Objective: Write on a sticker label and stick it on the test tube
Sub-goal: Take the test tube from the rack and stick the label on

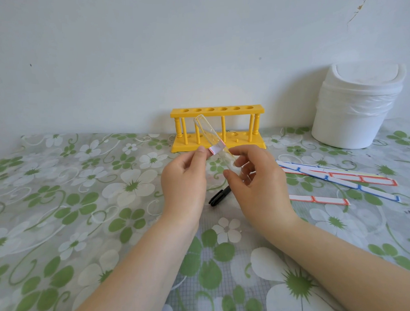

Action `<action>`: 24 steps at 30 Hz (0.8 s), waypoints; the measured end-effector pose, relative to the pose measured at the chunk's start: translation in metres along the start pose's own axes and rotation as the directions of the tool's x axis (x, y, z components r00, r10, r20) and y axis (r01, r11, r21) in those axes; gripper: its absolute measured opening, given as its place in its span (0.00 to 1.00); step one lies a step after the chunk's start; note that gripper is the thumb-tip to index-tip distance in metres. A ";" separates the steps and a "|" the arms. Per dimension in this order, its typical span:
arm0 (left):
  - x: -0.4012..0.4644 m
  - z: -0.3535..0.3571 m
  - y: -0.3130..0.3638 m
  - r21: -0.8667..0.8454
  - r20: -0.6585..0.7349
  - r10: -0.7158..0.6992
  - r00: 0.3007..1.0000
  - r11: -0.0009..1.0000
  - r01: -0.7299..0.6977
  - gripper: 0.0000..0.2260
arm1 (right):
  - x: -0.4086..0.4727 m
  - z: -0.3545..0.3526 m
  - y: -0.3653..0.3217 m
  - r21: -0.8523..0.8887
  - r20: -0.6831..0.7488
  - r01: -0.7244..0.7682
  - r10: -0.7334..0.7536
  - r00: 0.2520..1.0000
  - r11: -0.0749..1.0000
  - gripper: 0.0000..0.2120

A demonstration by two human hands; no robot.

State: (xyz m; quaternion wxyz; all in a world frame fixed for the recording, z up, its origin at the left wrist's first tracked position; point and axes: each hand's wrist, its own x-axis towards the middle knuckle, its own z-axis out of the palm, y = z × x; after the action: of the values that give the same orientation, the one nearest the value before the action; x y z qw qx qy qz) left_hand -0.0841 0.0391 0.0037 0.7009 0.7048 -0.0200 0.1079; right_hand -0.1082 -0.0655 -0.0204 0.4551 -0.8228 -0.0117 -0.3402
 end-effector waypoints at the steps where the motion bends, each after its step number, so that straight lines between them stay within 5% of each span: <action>1: 0.000 0.000 0.000 -0.003 0.005 -0.002 1.000 1.000 0.002 0.12 | 0.000 0.000 0.000 -0.001 0.000 0.001 -0.001 1.000 1.000 0.15; 17: -0.015 0.007 0.011 -0.111 0.144 -0.063 0.988 0.991 0.079 0.10 | 0.003 -0.001 0.006 -0.045 -0.017 0.044 -0.045 0.999 0.998 0.15; 24: -0.020 0.011 0.010 -0.132 0.193 -0.059 0.980 0.988 0.085 0.12 | 0.002 0.001 0.007 -0.150 0.002 0.173 -0.174 0.985 0.973 0.20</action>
State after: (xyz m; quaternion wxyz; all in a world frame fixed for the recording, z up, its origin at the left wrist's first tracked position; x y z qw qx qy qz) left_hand -0.1037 0.0260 0.0102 0.7468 0.6614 -0.0680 0.0136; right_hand -0.1042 -0.0693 -0.0245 0.3606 -0.8486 -0.0553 -0.3831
